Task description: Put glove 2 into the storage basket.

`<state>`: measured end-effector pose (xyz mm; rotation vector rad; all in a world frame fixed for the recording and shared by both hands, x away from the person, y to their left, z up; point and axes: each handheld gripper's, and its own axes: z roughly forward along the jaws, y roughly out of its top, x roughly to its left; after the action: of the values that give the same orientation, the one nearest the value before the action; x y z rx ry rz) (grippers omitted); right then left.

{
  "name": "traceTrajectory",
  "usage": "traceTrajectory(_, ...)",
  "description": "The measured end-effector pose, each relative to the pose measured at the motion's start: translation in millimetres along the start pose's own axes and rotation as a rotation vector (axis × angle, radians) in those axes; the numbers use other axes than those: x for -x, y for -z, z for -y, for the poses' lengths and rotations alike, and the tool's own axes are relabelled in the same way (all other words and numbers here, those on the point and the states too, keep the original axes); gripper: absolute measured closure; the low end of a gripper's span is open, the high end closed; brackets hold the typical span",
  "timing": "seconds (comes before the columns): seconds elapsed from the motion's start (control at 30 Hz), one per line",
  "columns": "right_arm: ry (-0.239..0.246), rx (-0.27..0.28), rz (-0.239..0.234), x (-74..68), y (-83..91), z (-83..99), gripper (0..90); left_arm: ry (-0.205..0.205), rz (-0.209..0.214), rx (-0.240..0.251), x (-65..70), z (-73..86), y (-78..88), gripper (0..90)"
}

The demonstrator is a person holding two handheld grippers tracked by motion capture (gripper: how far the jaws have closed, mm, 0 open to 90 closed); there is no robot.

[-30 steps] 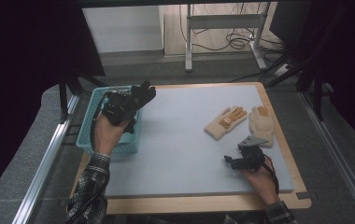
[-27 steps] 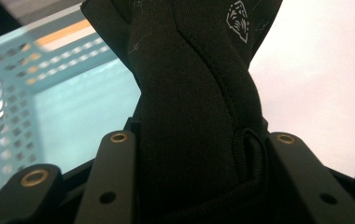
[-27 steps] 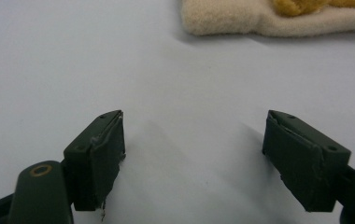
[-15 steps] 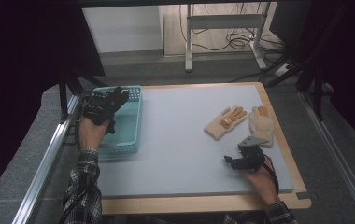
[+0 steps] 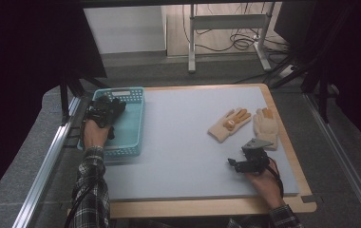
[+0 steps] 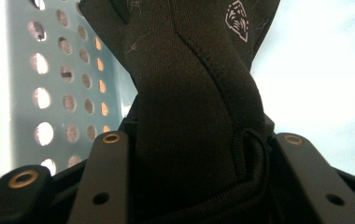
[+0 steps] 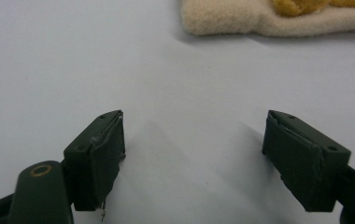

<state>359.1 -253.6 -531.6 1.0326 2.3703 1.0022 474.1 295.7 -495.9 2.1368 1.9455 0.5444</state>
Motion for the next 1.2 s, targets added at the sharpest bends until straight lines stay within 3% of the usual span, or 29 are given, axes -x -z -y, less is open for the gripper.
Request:
traceTrajectory(0.13, -0.001, 0.000, -0.001, 0.0, 0.1, 0.0, 20.7, -0.015, -0.066, -0.056, -2.2, -0.6, -10.8, 42.8)
traceTrajectory(0.23, -0.001, 0.000, -0.001, 0.1, 0.1, 0.0, 20.7, -0.014, -0.038, -0.068, -5.5, 1.7, -13.3, 28.1)
traceTrajectory(0.43, 0.000, 0.000, 0.001, 0.0, 0.0, 0.0, 20.7, -0.018, 0.040, -0.027, -8.6, 3.6, 0.1, 9.6)
traceTrajectory(0.53, 0.000, 0.000, 0.000, 0.0, 0.0, 0.0, 20.7, -0.014, 0.068, 0.006, -11.9, 5.4, 9.2, 6.0)
traceTrajectory(0.7, 0.001, 0.000, 0.001, -0.1, 0.0, 0.0, 20.7, 0.008, 0.156, 0.059, -21.3, 12.7, 20.8, 3.1)
traceTrajectory(0.87, 0.001, 0.000, 0.001, -0.1, 0.0, 0.0, 20.7, 0.002, 0.186, 0.108, -25.0, 18.3, 27.9, 2.2)
traceTrajectory(1.03, 0.001, 0.000, 0.001, -0.1, 0.0, 0.0, 20.7, 0.000, 0.233, 0.174, -23.0, 22.6, 36.0, 2.0)
traceTrajectory(1.2, 0.001, 0.000, 0.001, -0.1, 0.0, 0.0, 20.7, -0.039, 0.265, 0.236, -14.7, 25.3, 45.4, 1.7)
